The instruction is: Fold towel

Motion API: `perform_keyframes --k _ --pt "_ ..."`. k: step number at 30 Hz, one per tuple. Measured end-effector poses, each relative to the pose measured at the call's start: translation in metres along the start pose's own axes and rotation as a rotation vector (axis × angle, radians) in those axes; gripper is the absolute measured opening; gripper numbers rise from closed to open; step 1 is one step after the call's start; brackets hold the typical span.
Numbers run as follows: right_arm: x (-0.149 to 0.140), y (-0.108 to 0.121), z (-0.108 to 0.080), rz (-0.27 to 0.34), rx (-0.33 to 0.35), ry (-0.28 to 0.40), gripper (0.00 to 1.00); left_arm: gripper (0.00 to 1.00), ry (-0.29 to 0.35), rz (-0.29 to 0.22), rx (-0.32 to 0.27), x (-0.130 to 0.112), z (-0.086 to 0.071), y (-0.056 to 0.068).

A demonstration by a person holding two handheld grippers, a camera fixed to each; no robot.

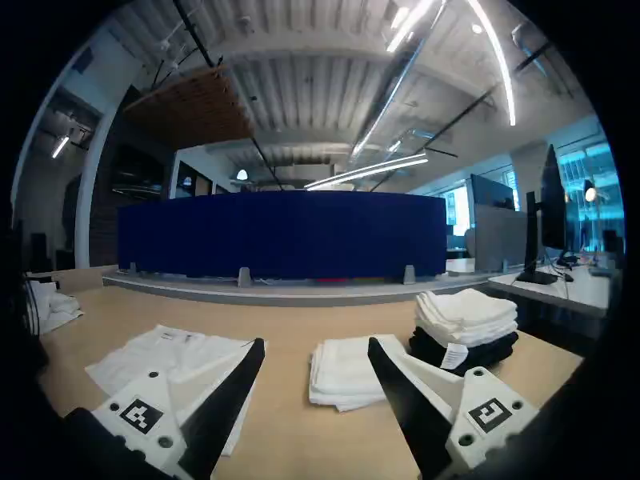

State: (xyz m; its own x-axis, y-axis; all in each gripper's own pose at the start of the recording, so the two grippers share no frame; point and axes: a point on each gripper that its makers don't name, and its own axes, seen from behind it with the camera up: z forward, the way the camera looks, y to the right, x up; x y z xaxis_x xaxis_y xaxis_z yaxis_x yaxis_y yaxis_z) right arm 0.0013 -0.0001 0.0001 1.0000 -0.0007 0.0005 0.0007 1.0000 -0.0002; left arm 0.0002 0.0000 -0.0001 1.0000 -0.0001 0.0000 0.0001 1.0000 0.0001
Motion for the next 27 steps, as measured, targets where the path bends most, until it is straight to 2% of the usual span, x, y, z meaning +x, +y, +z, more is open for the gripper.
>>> perform_keyframes --k 27 --pt "-0.0006 -0.0009 0.0001 0.001 0.0 -0.008 1.0 0.96 -0.007 -0.005 -0.015 0.0031 -0.0014 0.0038"
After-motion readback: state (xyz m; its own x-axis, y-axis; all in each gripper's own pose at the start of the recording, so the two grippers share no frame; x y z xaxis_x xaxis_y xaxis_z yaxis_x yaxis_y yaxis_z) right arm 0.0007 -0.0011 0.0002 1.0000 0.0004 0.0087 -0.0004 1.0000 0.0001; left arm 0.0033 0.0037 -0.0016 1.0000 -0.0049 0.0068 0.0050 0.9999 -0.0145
